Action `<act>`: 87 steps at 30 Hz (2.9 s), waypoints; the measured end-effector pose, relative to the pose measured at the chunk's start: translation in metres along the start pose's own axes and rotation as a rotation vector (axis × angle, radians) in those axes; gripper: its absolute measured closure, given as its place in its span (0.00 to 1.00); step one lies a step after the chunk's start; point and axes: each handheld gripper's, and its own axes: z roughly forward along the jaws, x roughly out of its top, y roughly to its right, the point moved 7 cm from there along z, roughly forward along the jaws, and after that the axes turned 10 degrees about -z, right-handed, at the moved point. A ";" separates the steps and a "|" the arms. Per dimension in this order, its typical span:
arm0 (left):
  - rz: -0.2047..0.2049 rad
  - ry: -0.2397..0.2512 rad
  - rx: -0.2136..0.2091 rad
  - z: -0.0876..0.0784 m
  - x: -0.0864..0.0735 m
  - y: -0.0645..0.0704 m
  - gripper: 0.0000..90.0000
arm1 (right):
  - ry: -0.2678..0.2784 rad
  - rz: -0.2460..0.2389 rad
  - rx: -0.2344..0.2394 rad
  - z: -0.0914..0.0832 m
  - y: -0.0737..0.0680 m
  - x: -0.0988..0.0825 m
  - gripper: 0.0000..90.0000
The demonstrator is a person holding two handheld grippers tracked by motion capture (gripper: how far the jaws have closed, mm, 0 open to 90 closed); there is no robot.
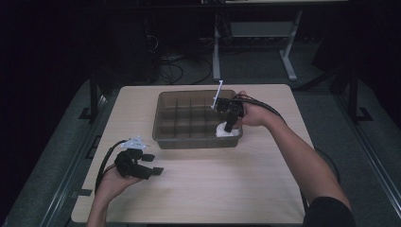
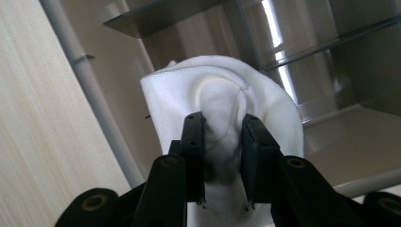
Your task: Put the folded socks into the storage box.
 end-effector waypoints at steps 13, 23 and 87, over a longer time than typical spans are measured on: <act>-0.006 -0.002 0.004 -0.001 -0.002 -0.001 0.33 | -0.060 0.005 -0.004 0.016 0.003 -0.001 0.82; -0.004 -0.001 0.007 -0.003 -0.002 -0.001 0.33 | -0.116 -0.002 -0.025 0.032 0.002 -0.003 0.82; 0.001 -0.013 -0.002 0.000 -0.003 0.004 0.32 | 0.023 0.072 -0.045 0.001 -0.006 -0.012 0.84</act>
